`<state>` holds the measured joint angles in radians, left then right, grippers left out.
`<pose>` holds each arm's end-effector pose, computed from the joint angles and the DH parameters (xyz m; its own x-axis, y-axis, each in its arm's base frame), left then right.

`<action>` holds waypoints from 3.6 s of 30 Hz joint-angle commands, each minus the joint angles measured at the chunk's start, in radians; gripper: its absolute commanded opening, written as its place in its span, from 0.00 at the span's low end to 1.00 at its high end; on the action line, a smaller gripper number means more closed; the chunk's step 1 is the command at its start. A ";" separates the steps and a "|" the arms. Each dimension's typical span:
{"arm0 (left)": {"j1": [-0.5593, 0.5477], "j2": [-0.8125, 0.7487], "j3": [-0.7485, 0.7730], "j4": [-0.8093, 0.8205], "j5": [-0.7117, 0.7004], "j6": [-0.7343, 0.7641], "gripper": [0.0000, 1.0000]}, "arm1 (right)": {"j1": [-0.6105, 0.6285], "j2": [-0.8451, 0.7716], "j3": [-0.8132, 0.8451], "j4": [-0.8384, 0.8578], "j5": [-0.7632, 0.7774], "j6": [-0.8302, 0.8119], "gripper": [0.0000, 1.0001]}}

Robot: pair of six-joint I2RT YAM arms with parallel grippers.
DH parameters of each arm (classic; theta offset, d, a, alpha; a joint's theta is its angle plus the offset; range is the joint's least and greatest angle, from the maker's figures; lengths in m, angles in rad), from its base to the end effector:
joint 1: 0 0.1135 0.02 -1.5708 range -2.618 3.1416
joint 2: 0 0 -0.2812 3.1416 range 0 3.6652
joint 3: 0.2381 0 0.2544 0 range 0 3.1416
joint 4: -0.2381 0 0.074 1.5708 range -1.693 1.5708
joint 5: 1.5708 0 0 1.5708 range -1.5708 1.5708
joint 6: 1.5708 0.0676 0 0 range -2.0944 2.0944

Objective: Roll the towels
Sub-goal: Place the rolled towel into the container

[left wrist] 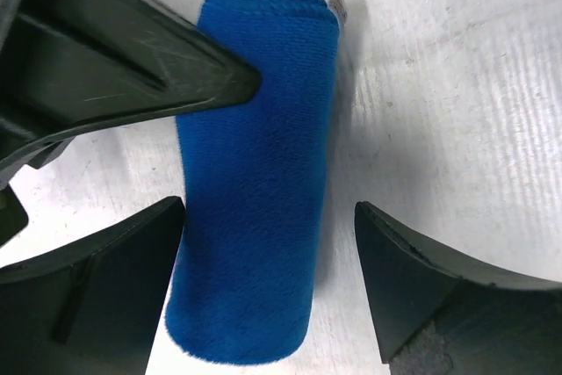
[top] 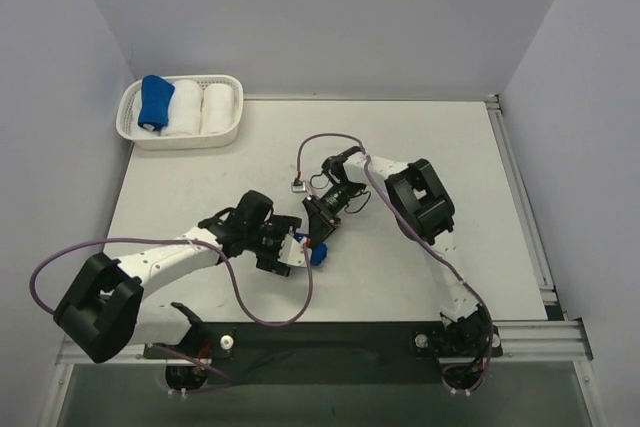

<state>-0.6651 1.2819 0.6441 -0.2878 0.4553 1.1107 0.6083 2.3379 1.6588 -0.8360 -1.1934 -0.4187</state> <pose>0.1825 -0.1809 0.1764 0.4039 0.7059 -0.5818 0.9018 -0.2005 0.3828 0.3340 0.3092 0.1086 -0.6457 -0.6322 -0.4282 -0.5643 0.0173 0.8254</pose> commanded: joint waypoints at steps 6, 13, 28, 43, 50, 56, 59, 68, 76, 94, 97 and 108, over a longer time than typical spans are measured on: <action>-0.005 0.109 0.002 0.105 -0.007 0.107 0.85 | -0.025 0.196 0.134 -0.086 0.091 0.004 0.00; -0.002 0.238 0.078 0.029 -0.023 0.104 0.62 | -0.027 0.255 0.191 -0.117 0.117 0.023 0.00; 0.192 0.324 0.439 -0.351 0.060 -0.467 0.00 | -0.294 -0.139 -0.013 -0.110 0.100 0.098 0.81; 0.611 0.580 1.207 -0.341 -0.184 -1.078 0.00 | -0.481 -0.328 -0.169 -0.115 0.078 0.084 0.82; 0.661 0.861 1.600 -0.318 -0.316 -1.224 0.00 | -0.482 -0.336 -0.180 -0.109 0.074 0.092 1.00; 0.697 1.080 1.821 -0.309 -0.386 -1.270 0.00 | -0.482 -0.353 -0.194 -0.101 0.090 0.097 1.00; 0.711 1.157 1.836 -0.295 -0.412 -1.281 0.00 | -0.482 -0.379 -0.214 -0.095 0.107 0.093 1.00; 0.734 1.251 1.804 -0.240 -0.480 -1.275 0.09 | -0.484 -0.385 -0.251 -0.095 0.129 0.087 1.00; 0.754 1.238 1.770 -0.232 -0.466 -1.292 0.49 | -0.481 -0.382 -0.235 -0.100 0.129 0.093 1.00; 0.756 0.979 1.786 -0.280 -0.408 -1.215 0.98 | -0.482 -0.486 -0.208 -0.129 0.156 0.090 1.00; 0.756 0.900 1.767 -0.318 -0.393 -1.180 0.97 | -0.486 -0.528 -0.199 -0.130 0.184 0.093 1.00; 0.751 0.519 1.470 -0.567 -0.144 -1.011 0.97 | -0.525 -0.721 -0.217 -0.121 0.374 0.184 1.00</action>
<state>0.0822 1.8923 2.2261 -0.7319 0.1928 0.0368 0.0910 1.6836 1.4273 -0.9146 -0.9085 -0.2924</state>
